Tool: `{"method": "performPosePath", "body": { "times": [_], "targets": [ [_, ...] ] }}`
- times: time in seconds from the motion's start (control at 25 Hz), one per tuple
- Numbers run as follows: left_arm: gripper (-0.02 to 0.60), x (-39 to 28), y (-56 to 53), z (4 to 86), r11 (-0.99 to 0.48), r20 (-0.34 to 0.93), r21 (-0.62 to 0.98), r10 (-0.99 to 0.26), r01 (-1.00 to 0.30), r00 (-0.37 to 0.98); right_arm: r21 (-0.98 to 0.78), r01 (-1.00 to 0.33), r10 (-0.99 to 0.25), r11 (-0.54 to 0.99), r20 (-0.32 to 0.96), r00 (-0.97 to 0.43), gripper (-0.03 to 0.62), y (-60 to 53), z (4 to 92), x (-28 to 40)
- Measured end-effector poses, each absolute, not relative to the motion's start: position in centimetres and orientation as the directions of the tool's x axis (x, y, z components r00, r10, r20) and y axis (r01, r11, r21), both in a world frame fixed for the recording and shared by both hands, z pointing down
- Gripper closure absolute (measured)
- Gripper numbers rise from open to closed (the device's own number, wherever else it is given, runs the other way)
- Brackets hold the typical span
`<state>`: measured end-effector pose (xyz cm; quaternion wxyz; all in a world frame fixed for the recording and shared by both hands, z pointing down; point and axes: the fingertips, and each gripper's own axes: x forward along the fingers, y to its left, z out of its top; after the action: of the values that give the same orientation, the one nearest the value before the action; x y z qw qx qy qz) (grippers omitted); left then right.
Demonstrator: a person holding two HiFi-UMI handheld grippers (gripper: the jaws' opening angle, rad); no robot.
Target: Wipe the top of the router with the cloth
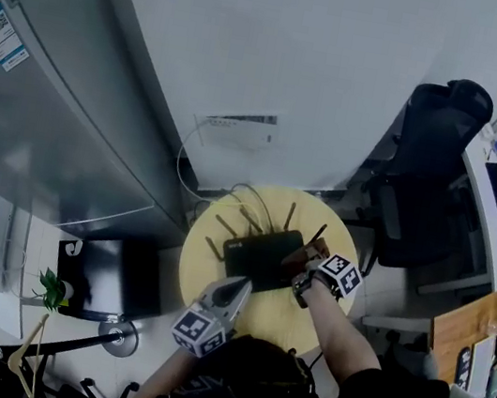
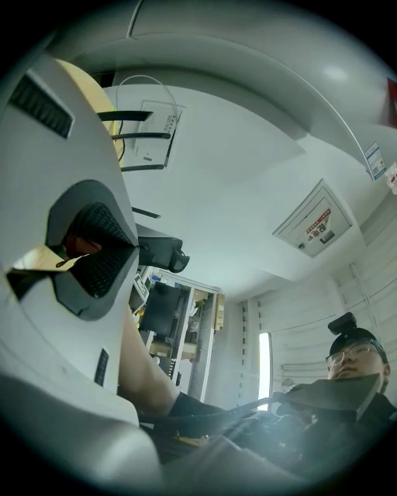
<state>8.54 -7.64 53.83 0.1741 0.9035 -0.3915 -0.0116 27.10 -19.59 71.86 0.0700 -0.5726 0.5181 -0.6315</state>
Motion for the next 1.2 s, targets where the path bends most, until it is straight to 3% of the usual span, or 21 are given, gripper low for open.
{"method": "performPosePath", "body": {
  "times": [0.44,0.76,1.2],
  "targets": [
    [0.580,10.6,-7.9,52.3,-0.689,0.090,0.332,-0.657,-0.644,0.749,-0.802,-0.500,-0.772,-0.327,0.532,-0.348,0.533,-19.8,66.2,26.8],
    [0.580,10.9,-7.6,52.2,-0.707,0.085,0.328,-0.638,-0.626,0.765,-0.776,-0.615,-0.810,-0.140,0.447,-0.380,0.532,-20.5,62.2,25.9],
    [0.580,10.9,-8.0,52.0,-0.709,0.074,0.330,-0.639,-0.623,0.766,-0.715,-0.699,-0.850,0.004,0.366,-0.379,0.531,-20.3,57.4,25.2]
  ]
}}
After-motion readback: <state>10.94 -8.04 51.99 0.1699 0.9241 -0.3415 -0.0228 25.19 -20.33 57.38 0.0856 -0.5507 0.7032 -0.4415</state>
